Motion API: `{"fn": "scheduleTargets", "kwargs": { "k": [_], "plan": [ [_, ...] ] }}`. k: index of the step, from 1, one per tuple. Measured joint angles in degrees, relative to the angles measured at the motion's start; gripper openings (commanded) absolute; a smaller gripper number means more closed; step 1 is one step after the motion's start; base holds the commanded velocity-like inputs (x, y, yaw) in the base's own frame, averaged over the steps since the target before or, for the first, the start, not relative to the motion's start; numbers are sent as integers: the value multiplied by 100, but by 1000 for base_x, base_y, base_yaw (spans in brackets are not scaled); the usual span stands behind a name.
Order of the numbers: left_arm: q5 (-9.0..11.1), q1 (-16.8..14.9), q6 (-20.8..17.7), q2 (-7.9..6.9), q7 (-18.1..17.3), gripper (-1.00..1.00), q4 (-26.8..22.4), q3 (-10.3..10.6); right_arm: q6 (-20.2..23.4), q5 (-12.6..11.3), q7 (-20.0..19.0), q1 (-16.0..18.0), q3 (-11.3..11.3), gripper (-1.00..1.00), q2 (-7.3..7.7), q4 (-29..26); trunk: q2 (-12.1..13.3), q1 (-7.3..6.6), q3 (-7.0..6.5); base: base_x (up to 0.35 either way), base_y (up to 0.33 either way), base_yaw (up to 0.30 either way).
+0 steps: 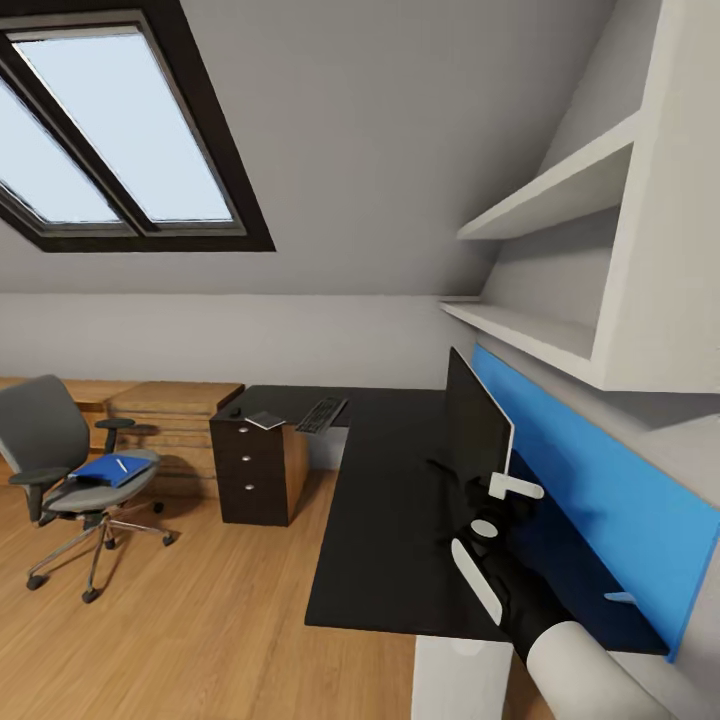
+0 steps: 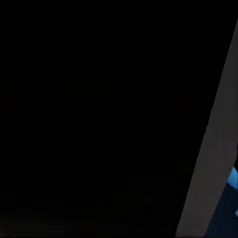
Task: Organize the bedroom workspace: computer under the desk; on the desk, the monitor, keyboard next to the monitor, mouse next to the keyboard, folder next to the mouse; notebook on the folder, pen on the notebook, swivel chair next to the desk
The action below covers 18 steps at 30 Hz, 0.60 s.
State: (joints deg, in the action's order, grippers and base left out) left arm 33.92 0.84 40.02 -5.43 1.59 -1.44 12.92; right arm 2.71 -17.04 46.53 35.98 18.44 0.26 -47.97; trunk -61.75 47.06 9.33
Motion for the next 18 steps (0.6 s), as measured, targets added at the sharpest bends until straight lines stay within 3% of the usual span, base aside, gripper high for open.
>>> {"fn": "scheduleTargets", "kwargs": {
  "k": [7,14,18],
  "plan": [
    [1,1,0,0,0,100,0,-5,0,16,-506,0,11,100,-10,71,0,0,0,0,-2,-1],
    [3,1,0,0,0,100,0,-4,7,21,-557,0,16,100,-16,80,0,0,0,0,-1,0],
    [2,0,-2,0,5,100,0,-3,5,19,-560,1,17,100,-15,82,0,0,0,0,-150,0]
  ]
}}
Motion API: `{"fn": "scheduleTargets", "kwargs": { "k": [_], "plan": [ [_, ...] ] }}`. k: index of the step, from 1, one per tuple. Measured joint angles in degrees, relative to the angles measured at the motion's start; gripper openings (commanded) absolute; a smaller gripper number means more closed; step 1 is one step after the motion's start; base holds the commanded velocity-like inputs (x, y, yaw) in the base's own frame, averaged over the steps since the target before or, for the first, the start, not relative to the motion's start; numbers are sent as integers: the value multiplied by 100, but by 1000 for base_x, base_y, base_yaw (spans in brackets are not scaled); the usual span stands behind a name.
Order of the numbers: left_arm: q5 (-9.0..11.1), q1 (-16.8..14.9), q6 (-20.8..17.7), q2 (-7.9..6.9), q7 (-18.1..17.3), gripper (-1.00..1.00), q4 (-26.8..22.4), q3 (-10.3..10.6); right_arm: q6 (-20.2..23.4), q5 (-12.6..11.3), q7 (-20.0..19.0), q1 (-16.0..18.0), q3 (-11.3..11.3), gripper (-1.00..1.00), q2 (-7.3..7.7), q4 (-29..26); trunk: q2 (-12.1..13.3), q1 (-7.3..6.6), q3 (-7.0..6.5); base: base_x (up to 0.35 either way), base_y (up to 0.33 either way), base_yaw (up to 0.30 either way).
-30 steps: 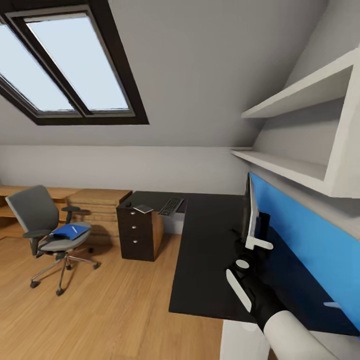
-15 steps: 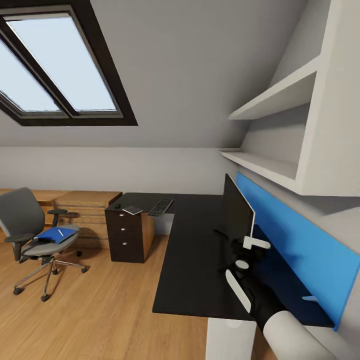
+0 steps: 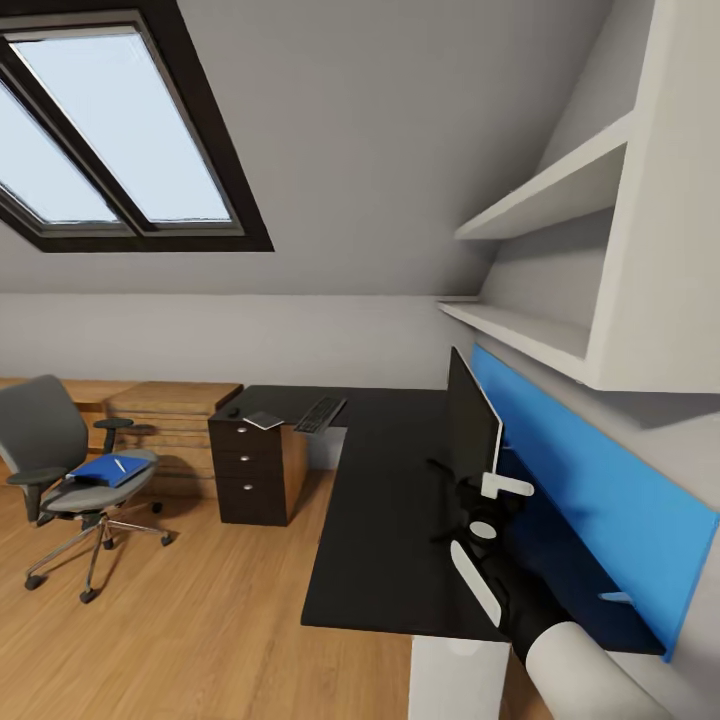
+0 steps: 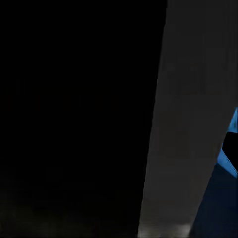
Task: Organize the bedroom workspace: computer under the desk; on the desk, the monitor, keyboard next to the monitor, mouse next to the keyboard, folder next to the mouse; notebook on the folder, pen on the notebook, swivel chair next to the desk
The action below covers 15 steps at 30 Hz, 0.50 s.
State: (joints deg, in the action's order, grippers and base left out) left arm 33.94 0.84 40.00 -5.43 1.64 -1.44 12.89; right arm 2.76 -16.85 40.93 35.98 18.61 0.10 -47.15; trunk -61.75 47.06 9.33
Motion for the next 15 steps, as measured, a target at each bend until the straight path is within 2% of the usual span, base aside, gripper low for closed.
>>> {"fn": "scheduleTargets", "kwargs": {
  "k": [3,7,11,15],
  "plan": [
    [-1,1,0,0,2,100,0,-1,1,-1,0,0,0,100,2,0,0,0,0,0,-177,0],
    [1,0,1,0,3,100,0,4,2,-3,-11,0,0,100,3,2,1,0,0,-26,-40,0],
    [-1,0,2,0,7,100,0,7,2,-12,-20,-1,9,100,4,18,1,3,0,-221,-6,0],
    [-2,2,2,0,10,100,0,7,-4,2,-249,-1,184,100,19,136,1,1,0,-125,-1,0]
  ]
}}
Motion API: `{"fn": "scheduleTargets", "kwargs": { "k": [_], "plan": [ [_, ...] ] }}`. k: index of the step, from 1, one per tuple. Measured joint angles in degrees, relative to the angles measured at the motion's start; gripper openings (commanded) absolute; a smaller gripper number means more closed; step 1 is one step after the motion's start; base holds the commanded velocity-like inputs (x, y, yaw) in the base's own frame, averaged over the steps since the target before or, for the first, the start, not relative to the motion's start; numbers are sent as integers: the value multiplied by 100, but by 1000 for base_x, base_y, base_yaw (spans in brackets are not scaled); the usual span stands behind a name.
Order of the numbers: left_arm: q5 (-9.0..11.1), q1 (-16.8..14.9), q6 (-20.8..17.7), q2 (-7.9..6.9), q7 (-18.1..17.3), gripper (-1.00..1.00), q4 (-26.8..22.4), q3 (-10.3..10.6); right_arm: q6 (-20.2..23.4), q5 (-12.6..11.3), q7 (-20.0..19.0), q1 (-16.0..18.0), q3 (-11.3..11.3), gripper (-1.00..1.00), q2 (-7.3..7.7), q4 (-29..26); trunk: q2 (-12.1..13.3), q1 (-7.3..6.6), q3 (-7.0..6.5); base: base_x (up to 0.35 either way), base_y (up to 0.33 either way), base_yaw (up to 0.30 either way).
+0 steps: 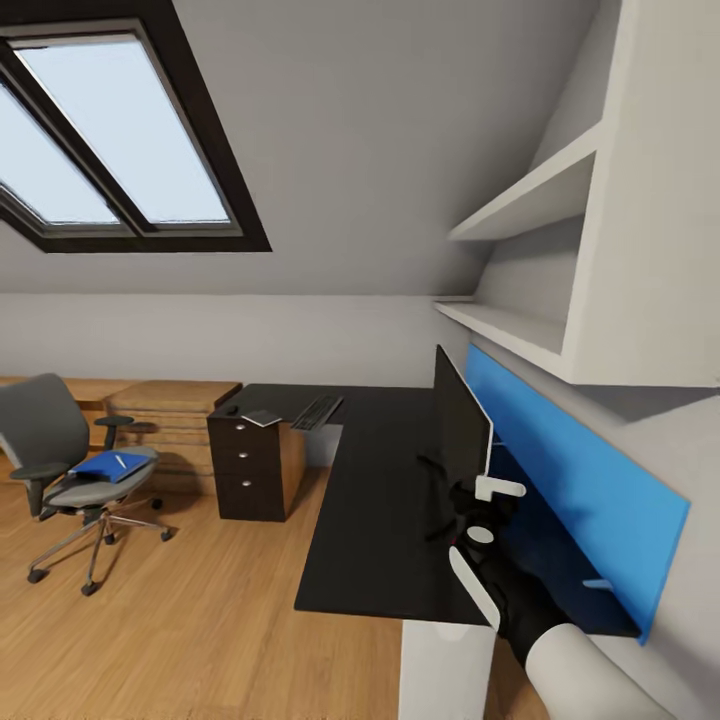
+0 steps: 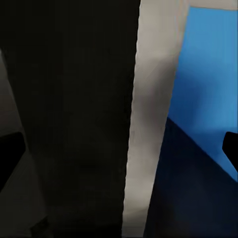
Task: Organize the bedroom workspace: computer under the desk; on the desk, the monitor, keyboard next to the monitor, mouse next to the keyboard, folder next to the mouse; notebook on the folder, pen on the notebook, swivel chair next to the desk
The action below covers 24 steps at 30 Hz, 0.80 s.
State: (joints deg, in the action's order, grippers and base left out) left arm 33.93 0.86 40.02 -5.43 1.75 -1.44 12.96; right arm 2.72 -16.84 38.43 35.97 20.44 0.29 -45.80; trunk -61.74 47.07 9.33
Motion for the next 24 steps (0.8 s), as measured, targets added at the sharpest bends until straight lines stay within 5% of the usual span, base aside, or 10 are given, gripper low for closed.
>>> {"fn": "scheduleTargets", "kwargs": {
  "k": [24],
  "plan": [
    [-3,-2,0,0,0,100,-1,0,-2,11,-453,0,72,100,12,50,0,-1,0,-6,0,0]
  ]
}}
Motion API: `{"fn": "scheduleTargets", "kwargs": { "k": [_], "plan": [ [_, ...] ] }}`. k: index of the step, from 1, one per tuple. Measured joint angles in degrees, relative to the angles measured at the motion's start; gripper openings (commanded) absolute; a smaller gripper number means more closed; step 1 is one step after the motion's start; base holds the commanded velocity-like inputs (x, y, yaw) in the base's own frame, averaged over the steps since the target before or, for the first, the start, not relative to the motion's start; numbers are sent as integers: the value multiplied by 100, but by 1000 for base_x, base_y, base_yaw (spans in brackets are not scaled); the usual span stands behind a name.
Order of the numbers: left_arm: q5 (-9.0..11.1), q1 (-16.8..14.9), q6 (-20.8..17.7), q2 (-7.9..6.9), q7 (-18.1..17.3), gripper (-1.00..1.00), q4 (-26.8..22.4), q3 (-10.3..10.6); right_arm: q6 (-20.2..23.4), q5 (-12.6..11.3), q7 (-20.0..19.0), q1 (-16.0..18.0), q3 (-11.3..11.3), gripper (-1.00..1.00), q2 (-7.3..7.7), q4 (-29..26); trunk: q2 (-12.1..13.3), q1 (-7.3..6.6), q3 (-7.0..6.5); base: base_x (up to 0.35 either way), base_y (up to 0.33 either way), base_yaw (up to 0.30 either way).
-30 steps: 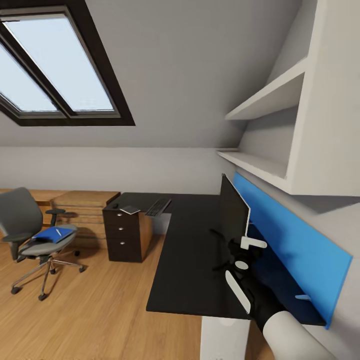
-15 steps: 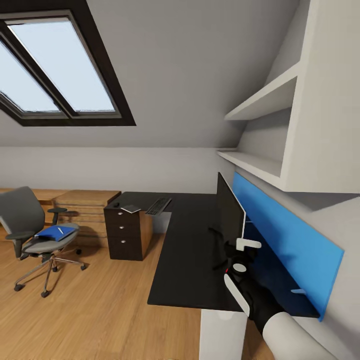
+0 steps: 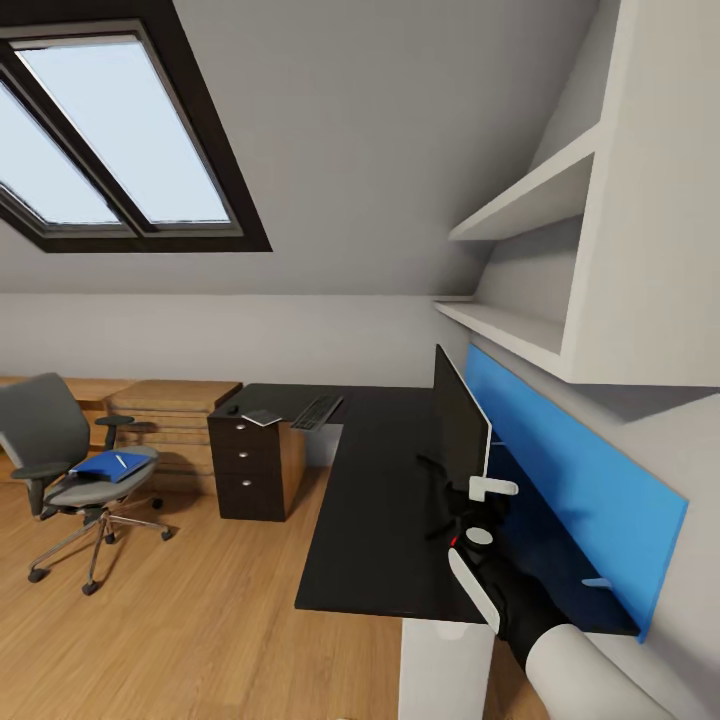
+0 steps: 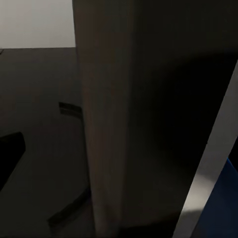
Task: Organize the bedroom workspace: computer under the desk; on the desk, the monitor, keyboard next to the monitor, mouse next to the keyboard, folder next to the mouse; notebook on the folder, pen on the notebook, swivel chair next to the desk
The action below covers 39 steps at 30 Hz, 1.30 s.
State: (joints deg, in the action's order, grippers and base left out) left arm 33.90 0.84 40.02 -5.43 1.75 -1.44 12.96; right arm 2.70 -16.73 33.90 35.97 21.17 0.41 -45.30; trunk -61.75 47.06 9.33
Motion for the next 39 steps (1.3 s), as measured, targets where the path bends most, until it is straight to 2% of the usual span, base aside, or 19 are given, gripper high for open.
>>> {"fn": "scheduleTargets", "kwargs": {
  "k": [15,26,39],
  "plan": [
    [6,1,-9,0,12,100,0,0,-102,11,0,0,-7,100,-1,-2,0,2,0,-223,0,0],
    [1,2,-9,0,16,100,-1,0,-111,11,22,0,1,100,-16,-9,1,-1,-12,-3,-66,184],
    [-1,0,-18,25,15,100,0,10,-111,14,22,0,1,100,-3,-10,-1,0,-13,0,-112,19]
  ]
}}
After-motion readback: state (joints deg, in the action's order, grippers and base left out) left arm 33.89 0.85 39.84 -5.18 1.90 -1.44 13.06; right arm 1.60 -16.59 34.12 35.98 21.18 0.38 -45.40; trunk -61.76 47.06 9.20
